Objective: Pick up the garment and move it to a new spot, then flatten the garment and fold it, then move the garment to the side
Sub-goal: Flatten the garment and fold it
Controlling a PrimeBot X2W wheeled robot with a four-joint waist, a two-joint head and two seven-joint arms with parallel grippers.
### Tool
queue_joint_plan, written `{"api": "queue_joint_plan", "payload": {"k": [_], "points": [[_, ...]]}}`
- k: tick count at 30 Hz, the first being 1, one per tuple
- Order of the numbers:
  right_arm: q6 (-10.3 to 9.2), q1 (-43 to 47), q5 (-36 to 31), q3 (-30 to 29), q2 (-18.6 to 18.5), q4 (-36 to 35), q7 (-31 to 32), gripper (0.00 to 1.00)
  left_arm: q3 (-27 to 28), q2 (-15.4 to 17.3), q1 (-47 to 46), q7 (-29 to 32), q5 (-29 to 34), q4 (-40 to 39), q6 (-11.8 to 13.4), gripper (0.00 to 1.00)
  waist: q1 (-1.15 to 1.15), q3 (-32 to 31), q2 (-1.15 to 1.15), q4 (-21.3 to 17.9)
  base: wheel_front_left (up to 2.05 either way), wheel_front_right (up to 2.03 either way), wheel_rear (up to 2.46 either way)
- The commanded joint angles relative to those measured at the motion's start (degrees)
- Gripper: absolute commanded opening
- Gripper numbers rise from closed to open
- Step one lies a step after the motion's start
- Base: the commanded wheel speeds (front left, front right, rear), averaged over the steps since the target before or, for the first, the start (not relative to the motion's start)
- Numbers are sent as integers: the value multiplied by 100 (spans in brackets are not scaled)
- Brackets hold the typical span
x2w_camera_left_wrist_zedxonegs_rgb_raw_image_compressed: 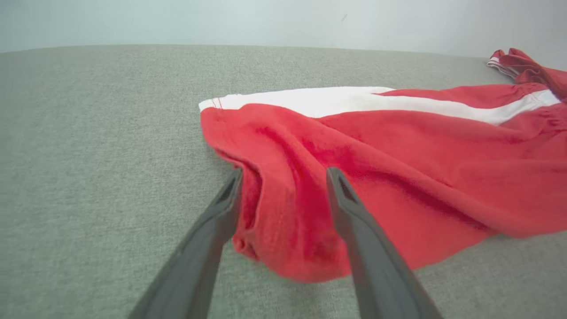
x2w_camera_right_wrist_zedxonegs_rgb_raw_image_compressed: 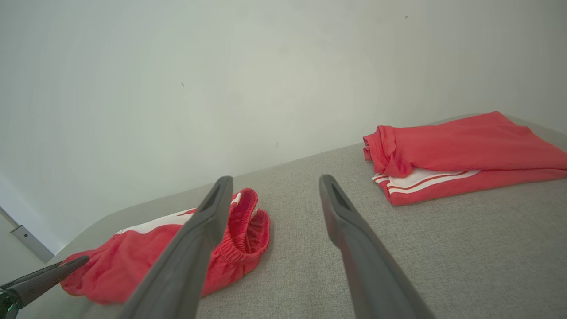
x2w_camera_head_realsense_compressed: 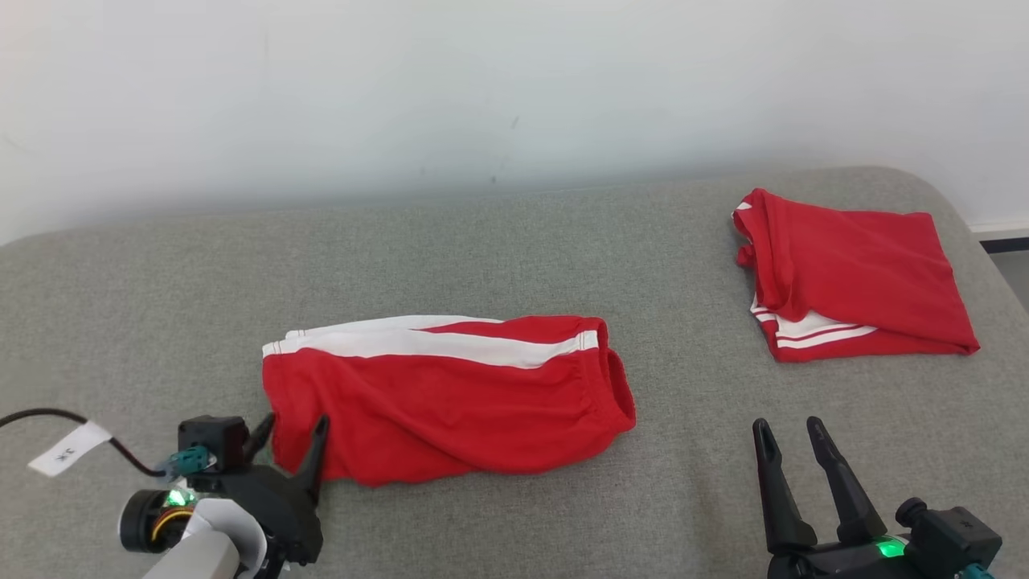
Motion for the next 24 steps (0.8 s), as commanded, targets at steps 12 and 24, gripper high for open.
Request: {"api": "queue_joint_plan", "payload": {"k": [12, 24], "points": [[-14, -81, -253, -366, 249, -43, 0, 100, 1959, 200, 1321, -20, 1976, -2271, 723, 100, 0, -124, 0, 162, 0, 0, 0], [-14, 78, -714, -871, 524, 27, 0, 100, 3913, -398, 3024, -21, 3704, -4234, 728, 100, 0, -182, 0, 358, 0, 0, 0]]}}
